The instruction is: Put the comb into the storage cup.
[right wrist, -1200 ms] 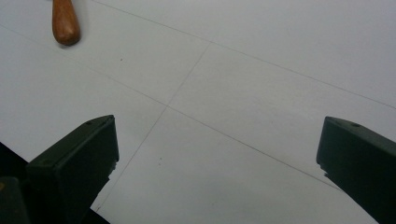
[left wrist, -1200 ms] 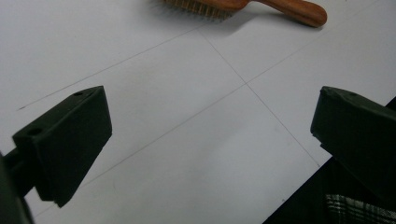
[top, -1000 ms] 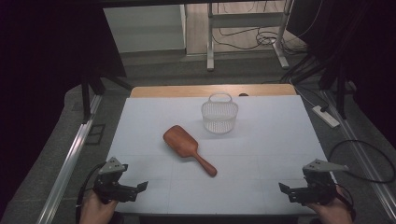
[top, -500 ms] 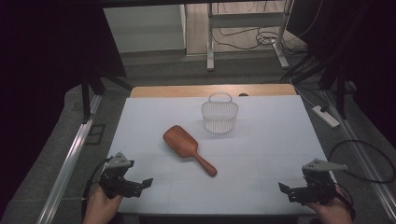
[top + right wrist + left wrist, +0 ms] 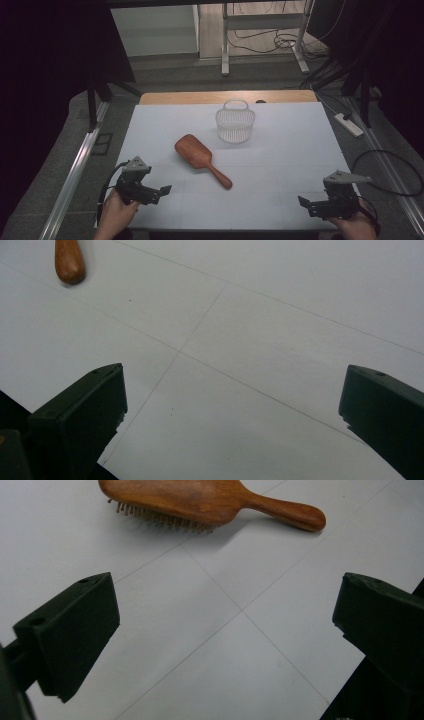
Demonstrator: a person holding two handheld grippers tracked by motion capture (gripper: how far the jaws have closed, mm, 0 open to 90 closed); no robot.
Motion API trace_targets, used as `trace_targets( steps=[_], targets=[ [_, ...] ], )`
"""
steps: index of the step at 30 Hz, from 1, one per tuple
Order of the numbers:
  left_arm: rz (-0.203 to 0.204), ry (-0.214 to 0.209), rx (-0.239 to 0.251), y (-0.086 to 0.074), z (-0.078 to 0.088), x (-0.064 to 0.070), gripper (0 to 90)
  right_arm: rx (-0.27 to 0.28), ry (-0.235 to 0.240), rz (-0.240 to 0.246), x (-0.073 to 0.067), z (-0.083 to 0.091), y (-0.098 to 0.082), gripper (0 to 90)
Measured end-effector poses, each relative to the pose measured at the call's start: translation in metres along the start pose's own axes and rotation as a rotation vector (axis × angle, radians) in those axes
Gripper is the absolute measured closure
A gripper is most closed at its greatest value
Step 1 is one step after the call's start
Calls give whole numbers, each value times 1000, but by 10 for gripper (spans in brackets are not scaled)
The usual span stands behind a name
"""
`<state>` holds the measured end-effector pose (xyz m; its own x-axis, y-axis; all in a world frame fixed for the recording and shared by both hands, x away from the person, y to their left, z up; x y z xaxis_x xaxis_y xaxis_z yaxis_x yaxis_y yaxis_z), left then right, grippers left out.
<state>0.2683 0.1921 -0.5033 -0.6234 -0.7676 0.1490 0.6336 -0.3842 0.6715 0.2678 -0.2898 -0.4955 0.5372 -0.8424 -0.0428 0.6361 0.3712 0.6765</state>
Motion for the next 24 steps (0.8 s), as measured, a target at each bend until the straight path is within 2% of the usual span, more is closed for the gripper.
trace_targets(
  steps=[10, 24],
  targets=[
    [0, -31, -11, 18, -9, 1, 0, -2, -1, 1, 0, 0, 0, 0],
    [-32, -21, -50, 37, -24, 4, 0, -5, -5, 4, 0, 0, 0, 0]
  ],
)
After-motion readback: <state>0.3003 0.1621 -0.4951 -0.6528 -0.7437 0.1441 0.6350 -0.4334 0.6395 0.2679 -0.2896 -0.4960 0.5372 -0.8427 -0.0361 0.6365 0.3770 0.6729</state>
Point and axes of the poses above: each handheld gripper's, and its own axes: z roughly backward along the jaws, y roughly out of its top, x roughly to its right, the point moved 6 cm from there along -z, roughly forward along the jaws, and after that the axes turned 1 degree about y, right-handed, at the moved point
